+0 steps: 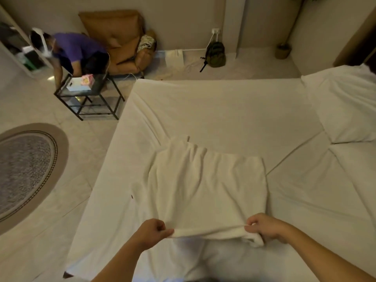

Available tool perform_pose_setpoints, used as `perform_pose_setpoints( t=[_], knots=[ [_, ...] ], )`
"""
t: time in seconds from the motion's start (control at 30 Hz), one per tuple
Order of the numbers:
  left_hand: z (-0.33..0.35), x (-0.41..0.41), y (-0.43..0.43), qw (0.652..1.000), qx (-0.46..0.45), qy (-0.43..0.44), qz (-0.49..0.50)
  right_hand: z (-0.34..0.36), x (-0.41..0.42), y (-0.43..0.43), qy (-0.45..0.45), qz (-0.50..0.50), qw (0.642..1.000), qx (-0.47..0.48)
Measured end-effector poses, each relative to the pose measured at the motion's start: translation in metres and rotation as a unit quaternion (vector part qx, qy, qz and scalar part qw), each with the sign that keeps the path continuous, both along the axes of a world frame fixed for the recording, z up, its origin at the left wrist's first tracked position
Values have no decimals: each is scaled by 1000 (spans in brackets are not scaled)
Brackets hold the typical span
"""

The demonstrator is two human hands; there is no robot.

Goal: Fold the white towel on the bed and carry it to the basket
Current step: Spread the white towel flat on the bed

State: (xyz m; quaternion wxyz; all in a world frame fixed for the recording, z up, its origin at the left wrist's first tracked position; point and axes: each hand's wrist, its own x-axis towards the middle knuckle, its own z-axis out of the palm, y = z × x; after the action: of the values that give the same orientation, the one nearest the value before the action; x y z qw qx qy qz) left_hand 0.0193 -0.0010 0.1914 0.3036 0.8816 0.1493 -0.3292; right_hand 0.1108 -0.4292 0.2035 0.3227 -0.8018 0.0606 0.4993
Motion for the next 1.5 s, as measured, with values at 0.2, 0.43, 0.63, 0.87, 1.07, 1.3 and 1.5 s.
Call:
perform_pose_setpoints(
  t=[0.2, 0.43, 0.63, 0.87, 1.07, 1.3, 1.5],
  knots=[
    [5, 60, 11, 1000, -19, -2, 11, 2, 56, 10, -24, -20, 999, -32],
    [139, 256, 46, 980, 2, -197, -5, 128, 239, 20, -319, -118, 940, -15],
    [363, 381, 67, 886, 11, -464, 9, 340, 342, 29, -564, -247, 785, 70],
    [522, 379, 68, 728, 38, -684, 1, 483, 333, 33, -622, -298, 693, 211],
    [464, 337, 74, 762, 80, -641, -40, 431, 310, 27, -583, -235, 741, 235],
    [271, 261, 99, 895, 124, -427, -39, 272, 248, 14, -481, -31, 874, 54],
    [93, 158, 104, 918, 188, -315, -153, 118, 162, 8, -345, 52, 937, -12]
  ],
)
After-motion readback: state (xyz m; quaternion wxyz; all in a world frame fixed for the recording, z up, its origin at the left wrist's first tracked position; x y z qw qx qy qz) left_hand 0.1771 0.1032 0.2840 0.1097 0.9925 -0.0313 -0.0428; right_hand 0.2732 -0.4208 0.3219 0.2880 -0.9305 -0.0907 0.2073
